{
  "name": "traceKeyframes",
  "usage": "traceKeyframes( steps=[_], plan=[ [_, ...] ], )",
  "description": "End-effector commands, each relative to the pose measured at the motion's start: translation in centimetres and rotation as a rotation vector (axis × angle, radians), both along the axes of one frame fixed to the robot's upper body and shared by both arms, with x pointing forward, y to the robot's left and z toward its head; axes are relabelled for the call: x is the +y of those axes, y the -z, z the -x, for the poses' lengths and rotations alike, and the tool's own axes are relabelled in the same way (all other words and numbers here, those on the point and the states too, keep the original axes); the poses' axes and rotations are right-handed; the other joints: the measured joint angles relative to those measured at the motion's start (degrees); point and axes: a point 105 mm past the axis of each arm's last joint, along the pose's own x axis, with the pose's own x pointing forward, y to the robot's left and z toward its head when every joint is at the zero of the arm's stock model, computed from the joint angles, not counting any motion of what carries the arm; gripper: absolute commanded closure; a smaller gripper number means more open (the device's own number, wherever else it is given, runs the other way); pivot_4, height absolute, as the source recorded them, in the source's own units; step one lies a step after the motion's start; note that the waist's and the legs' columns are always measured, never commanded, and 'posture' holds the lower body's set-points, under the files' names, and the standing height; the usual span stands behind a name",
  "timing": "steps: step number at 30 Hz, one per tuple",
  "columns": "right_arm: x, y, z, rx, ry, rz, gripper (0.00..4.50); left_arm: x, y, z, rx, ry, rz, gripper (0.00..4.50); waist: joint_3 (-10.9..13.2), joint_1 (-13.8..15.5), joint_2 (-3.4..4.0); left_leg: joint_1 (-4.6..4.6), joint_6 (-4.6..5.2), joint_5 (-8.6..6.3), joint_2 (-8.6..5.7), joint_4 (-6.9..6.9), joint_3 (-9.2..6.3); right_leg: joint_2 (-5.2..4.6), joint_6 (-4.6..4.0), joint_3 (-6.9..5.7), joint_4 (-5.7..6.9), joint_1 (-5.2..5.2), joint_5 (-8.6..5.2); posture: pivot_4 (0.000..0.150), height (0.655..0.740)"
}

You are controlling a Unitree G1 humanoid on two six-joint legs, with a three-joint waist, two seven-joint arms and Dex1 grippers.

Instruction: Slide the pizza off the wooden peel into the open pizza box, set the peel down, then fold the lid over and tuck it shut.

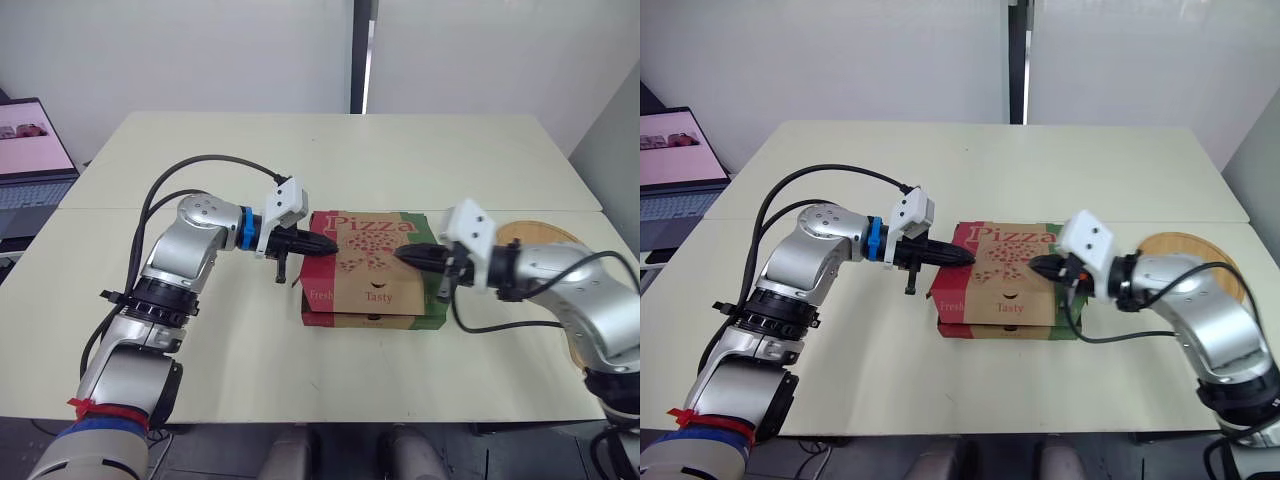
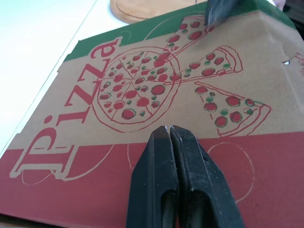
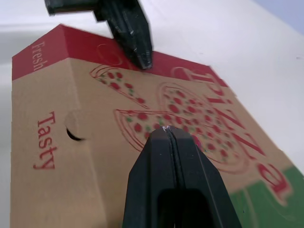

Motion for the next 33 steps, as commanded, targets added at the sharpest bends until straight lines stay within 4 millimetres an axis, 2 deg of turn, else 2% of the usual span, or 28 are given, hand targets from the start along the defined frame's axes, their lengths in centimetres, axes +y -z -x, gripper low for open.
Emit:
traceKeyframes(
  steps=[1,3,5,7,13,19,25,33],
  plan=[
    [0.4,-0.6,0.1,-0.034,-0.032,0.016,4.50,2.4,-3.2,0.6,-0.051,-0.034,0.021,4.45,0.0,-0.1,0.00,0.00,0.00,0.00,0.00,-0.01,0.00,0.00,0.00,0.00,-0.01,0.00,0.00,0.150,0.7281],
    [0.5,-0.5,0.1,-0.035,-0.040,0.019,4.50,4.5,-2.7,1.1,-0.022,-0.070,-0.041,4.45,0.0,-0.3,0.01,0.02,0.00,0.00,0.00,-0.04,-0.01,0.00,0.00,0.00,0.00,-0.01,0.00,0.150,0.7281],
    [0.5,-0.5,0.0,-0.036,-0.042,0.019,4.50,6.3,-1.5,1.6,0.019,-0.098,-0.120,4.45,0.0,-0.9,0.03,0.04,0.00,0.00,0.00,-0.08,-0.01,0.01,0.00,0.01,0.01,-0.01,0.00,0.150,0.7281],
    [0.5,-0.5,0.0,-0.037,-0.043,0.018,4.50,7.0,-0.4,2.1,0.043,-0.111,-0.157,4.45,0.0,-1.1,0.03,0.08,0.00,0.00,0.00,-0.10,-0.01,0.01,0.00,0.02,0.02,0.01,0.00,0.150,0.7281],
    [0.6,-0.5,-0.1,-0.043,-0.054,0.020,4.50,5.4,1.7,3.0,0.075,-0.083,-0.157,4.45,0.0,-0.4,0.01,0.02,0.16,-0.09,-0.01,0.00,-0.05,0.00,0.00,0.01,0.01,0.03,0.00,0.150,0.7281],
    [0.8,-0.4,0.0,-0.041,-0.073,0.028,4.50,4.1,2.5,2.5,0.070,-0.091,-0.131,4.45,0.0,-0.4,0.01,0.03,0.18,-0.10,0.00,-0.02,-0.04,0.01,0.00,0.01,0.02,0.02,0.00,0.150,0.7281],
    [1.1,-0.2,0.0,-0.047,-0.071,0.027,4.50,3.8,3.8,2.8,0.102,-0.084,-0.148,4.45,0.0,-0.5,0.01,0.03,0.17,-0.10,0.00,-0.03,-0.04,0.01,0.00,0.01,0.03,0.01,0.00,0.150,0.7281],
    [1.7,0.9,-0.3,-0.080,-0.063,0.055,4.50,3.6,4.4,1.7,0.051,-0.146,-0.137,4.45,0.0,-0.3,0.01,0.03,0.12,-0.07,-0.02,-0.01,-0.04,0.00,0.00,0.01,0.02,0.02,0.00,0.150,0.7281]
  ],
)
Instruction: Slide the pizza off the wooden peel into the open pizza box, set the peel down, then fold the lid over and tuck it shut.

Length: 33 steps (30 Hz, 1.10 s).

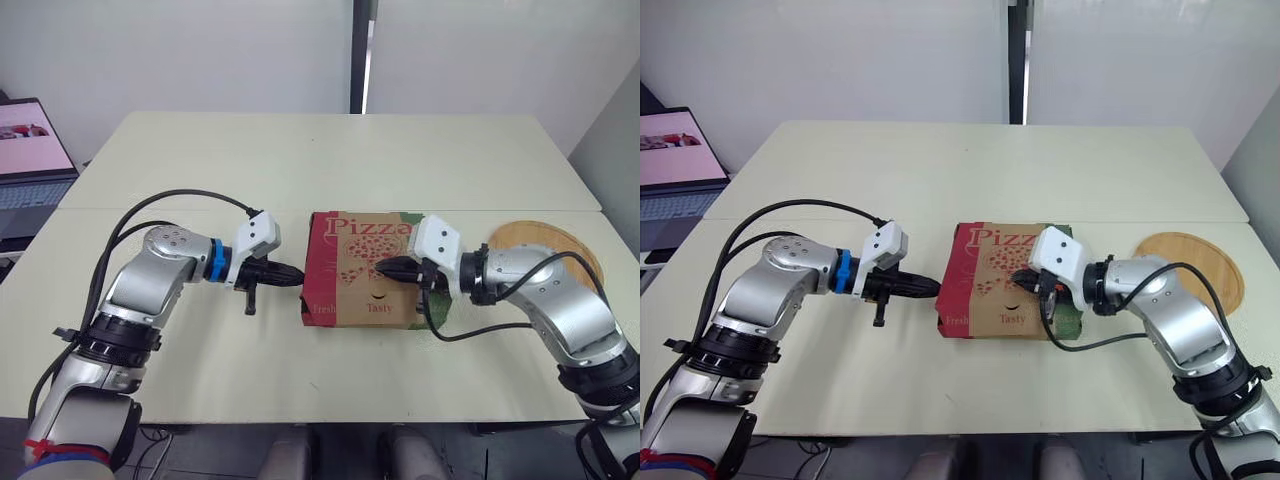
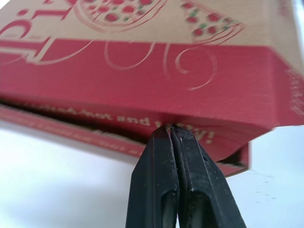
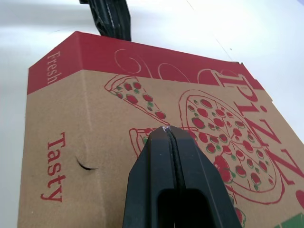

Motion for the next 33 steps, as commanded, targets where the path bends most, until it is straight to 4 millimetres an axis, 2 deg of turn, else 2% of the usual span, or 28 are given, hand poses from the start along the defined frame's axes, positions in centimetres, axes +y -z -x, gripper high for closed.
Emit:
traceKeyframes(
  steps=[1,4,9,13,16,19,21,24,27,33],
  plan=[
    [0.3,-0.3,-0.1,-0.052,-0.002,0.002,4.50,-0.2,-0.3,-0.2,-0.042,-0.013,0.010,4.45,0.0,0.1,0.00,0.00,-0.05,0.03,0.00,0.00,0.00,0.00,0.00,0.00,0.00,0.00,0.00,0.150,0.7281],
    [0.4,-0.1,0.0,-0.057,-0.008,0.008,4.50,0.2,-1.0,0.1,-0.040,-0.023,0.035,4.45,0.0,0.1,0.00,0.00,-0.07,0.04,0.00,0.00,0.00,0.00,0.00,0.00,0.01,0.00,0.00,0.150,0.7281],
    [0.4,0.3,0.1,-0.050,-0.009,0.020,4.50,1.6,-4.9,0.0,-0.038,-0.009,0.085,4.45,0.0,0.0,0.00,0.00,-0.07,0.04,0.02,-0.01,-0.01,0.02,0.00,-0.02,-0.01,-0.02,0.00,0.150,0.7281],
    [0.4,0.4,0.0,-0.049,-0.007,0.024,4.50,0.1,-6.8,-0.5,-0.076,0.048,0.102,4.45,0.0,0.4,-0.01,0.00,-0.04,0.02,-0.02,0.01,-0.03,0.02,0.00,-0.05,-0.01,0.04,0.00,0.150,0.7281],
    [0.4,0.4,-0.1,-0.052,-0.006,0.023,4.50,-1.5,-6.8,-1.1,-0.099,0.071,0.119,4.45,0.0,0.4,-0.01,0.03,-0.08,0.04,-0.02,0.01,-0.01,0.02,0.01,-0.03,-0.01,0.05,0.00,0.150,0.7281],
    [0.0,-0.6,-0.3,-0.085,0.012,-0.007,4.50,-3.7,-4.4,-1.5,-0.109,0.146,0.058,4.45,0.0,0.4,-0.01,0.02,-0.13,0.07,0.00,0.01,-0.02,0.04,0.00,-0.03,0.01,0.04,0.00,0.150,0.7281],
    [-0.7,-1.8,-0.2,-0.096,0.028,-0.043,4.50,-4.3,-3.5,-2.0,-0.117,0.159,0.039,4.45,0.0,0.5,-0.02,0.01,-0.13,0.08,-0.01,0.02,0.00,0.04,0.00,-0.03,0.00,0.04,0.00,0.150,0.7281],
    [-2.2,-3.2,0.3,-0.096,0.047,-0.074,3.92,-4.9,-3.4,-2.5,-0.119,0.173,0.048,4.50,0.0,0.5,-0.03,-0.02,-0.13,0.08,0.00,0.02,0.00,0.04,0.00,-0.03,0.00,0.01,0.00,0.150,0.7281],
    [-3.6,-4.1,1.6,-0.070,0.042,-0.075,2.96,-5.4,-3.4,-2.7,-0.117,0.195,0.053,4.50,0.0,0.6,-0.03,-0.02,-0.11,0.06,-0.01,-0.01,-0.01,0.04,0.00,-0.04,-0.01,0.02,0.00,0.150,0.7281],
    [-5.6,-3.3,4.6,0.029,-0.002,0.055,0.95,-5.6,-3.4,-3.0,-0.118,0.209,0.053,4.50,0.0,0.5,-0.03,-0.01,0.08,-0.05,0.01,-0.01,-0.03,0.04,0.00,-0.04,-0.02,0.05,0.00,0.150,0.7281]
  ],
)
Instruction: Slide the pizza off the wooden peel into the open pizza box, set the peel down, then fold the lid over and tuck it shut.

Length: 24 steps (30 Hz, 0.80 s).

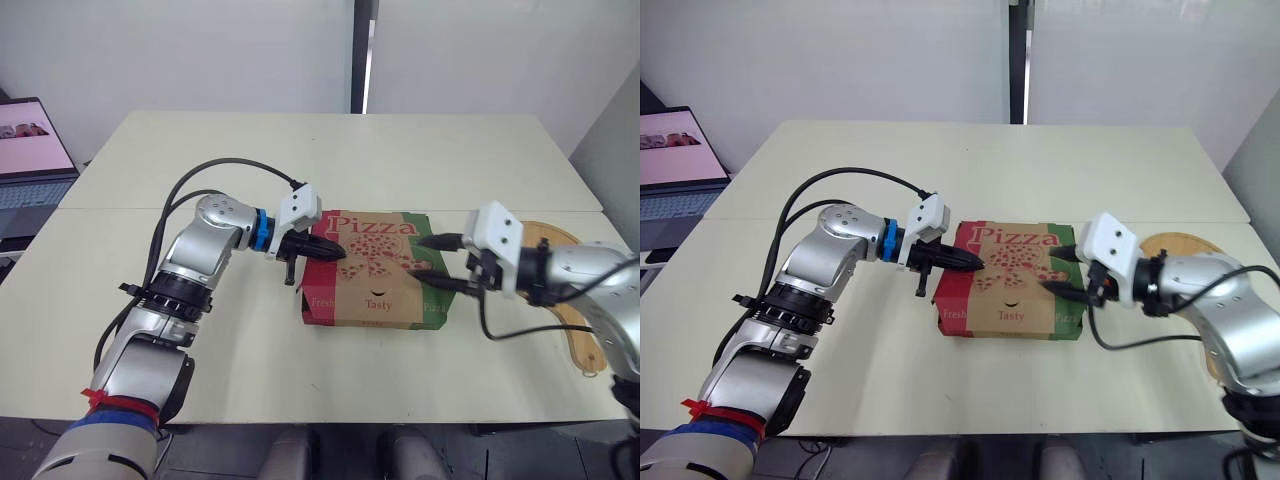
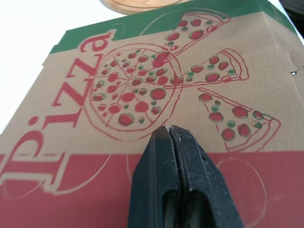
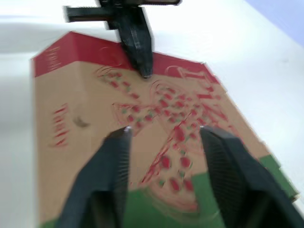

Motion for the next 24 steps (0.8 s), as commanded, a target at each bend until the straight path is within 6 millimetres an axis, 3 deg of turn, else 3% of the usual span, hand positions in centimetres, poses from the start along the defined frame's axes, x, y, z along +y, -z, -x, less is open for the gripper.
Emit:
traceKeyframes(
  steps=[1,3,9,13,24],
  plan=[
    [-0.2,-0.6,1.5,-0.019,-0.047,0.048,0.63,-0.2,-1.1,-0.2,-0.043,0.023,-0.002,4.50,0.0,0.0,0.00,-0.01,0.02,-0.01,-0.01,0.01,0.02,-0.01,0.00,0.02,-0.01,0.00,0.00,0.150,0.7281],
    [-0.1,-0.2,1.4,-0.048,-0.041,0.080,0.06,-0.2,-1.1,-0.2,-0.043,0.027,-0.003,4.50,0.0,-0.1,0.00,0.01,0.03,-0.01,0.00,0.01,0.03,0.00,0.00,0.02,-0.02,0.01,0.00,0.150,0.7281],
    [-0.2,1.6,-0.7,-0.167,0.012,0.182,0.06,-0.4,-1.1,-0.1,-0.044,0.041,-0.009,4.50,0.0,-0.1,-0.01,0.00,0.01,0.00,0.00,0.03,0.03,-0.01,0.00,0.02,0.00,0.00,0.00,0.150,0.7281],
    [-0.1,1.6,-1.9,-0.240,0.032,0.198,0.06,-0.4,-1.2,0.0,-0.046,0.050,-0.012,4.50,0.0,-0.1,-0.01,0.00,-0.19,0.11,-0.01,0.04,0.04,-0.01,0.00,0.02,0.00,0.00,0.00,0.150,0.7281],
    [0.3,2.6,-2.0,-0.241,0.041,0.185,0.06,-0.8,-0.3,0.8,-0.058,0.095,-0.055,4.50,0.0,-0.2,-0.01,0.02,-0.20,0.12,0.00,0.04,0.04,0.01,0.00,0.03,0.01,0.00,0.00,0.150,0.7281]
  ],
)
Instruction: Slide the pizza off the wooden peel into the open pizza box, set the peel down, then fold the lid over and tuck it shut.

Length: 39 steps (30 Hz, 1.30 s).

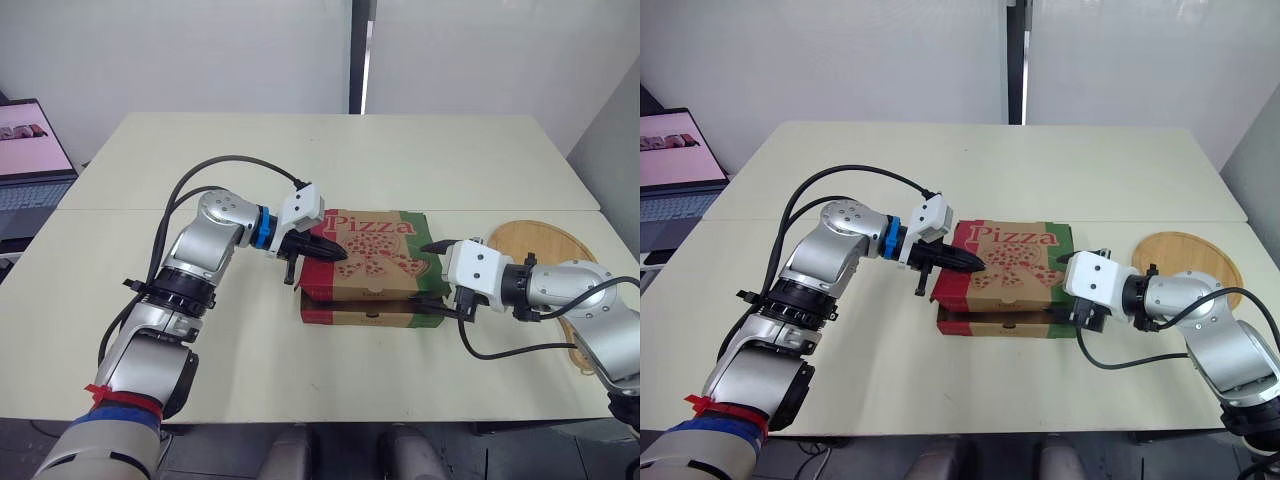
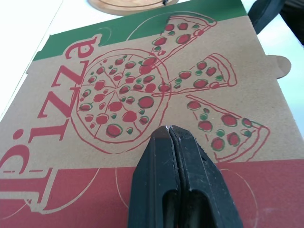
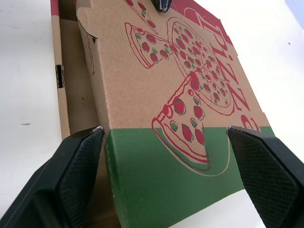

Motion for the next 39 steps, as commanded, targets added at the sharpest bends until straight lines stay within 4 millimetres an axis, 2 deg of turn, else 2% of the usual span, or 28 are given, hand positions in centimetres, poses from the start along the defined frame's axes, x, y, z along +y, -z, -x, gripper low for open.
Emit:
traceKeyframes(
  steps=[1,8,15,25,29,33,36,39],
  plan=[
    [0.1,-0.4,0.1,-0.043,0.008,-0.007,0.06,-0.4,0.0,0.5,-0.035,0.039,-0.027,4.50,0.0,0.0,0.00,0.00,0.00,0.00,0.00,0.00,0.00,0.00,0.00,0.00,0.00,0.00,0.00,0.150,0.7281],
    [0.2,0.0,0.4,-0.036,0.028,-0.026,0.06,-0.3,1.2,0.9,-0.033,0.036,-0.060,4.50,0.0,0.0,0.00,0.01,0.00,0.00,0.00,0.00,0.00,0.00,0.00,0.01,0.01,0.00,0.00,0.150,0.7281],
    [-0.6,-1.0,0.9,0.001,0.060,-0.108,0.06,-0.2,1.3,0.7,-0.042,0.020,-0.061,4.50,0.0,0.0,0.00,0.01,0.01,-0.01,0.00,0.00,0.00,0.01,0.00,0.01,0.00,0.02,0.00,0.150,0.7281],
    [-5.9,-2.3,3.3,0.231,0.175,-0.130,0.06,-0.2,1.2,0.5,-0.047,0.010,-0.053,4.50,0.0,0.2,-0.01,0.04,0.22,-0.13,0.00,0.00,-0.03,0.01,0.00,-0.01,-0.02,0.11,0.00,0.150,0.7281],
    [-7.9,-1.8,1.1,0.133,0.320,-0.069,0.06,-0.4,1.2,0.3,-0.050,0.010,-0.051,4.50,0.0,0.1,-0.01,0.08,0.24,-0.14,0.01,0.00,-0.01,0.01,0.00,0.00,-0.01,0.14,0.00,0.150,0.7281],
    [-7.0,-0.6,0.4,0.103,0.307,-0.044,0.96,-0.4,1.1,0.2,-0.054,0.010,-0.048,4.50,0.0,0.2,0.00,0.08,0.22,-0.12,0.01,0.01,-0.01,0.00,0.00,0.00,-0.01,0.13,0.00,0.150,0.7281],
    [-5.9,0.3,0.2,0.114,0.285,-0.055,2.00,-0.4,1.0,0.1,-0.058,0.007,-0.046,4.50,0.0,0.2,-0.01,0.07,0.09,-0.04,0.01,0.01,-0.01,0.00,0.00,0.00,-0.01,0.12,0.00,0.150,0.7281],
    [-4.8,0.4,0.0,0.130,0.262,-0.111,3.13,-0.5,0.8,0.0,-0.060,0.004,-0.043,4.50,0.0,0.2,-0.01,0.06,0.09,-0.05,0.00,0.02,-0.01,0.00,0.00,0.00,-0.01,0.12,0.00,0.150,0.7281]
  ],
)
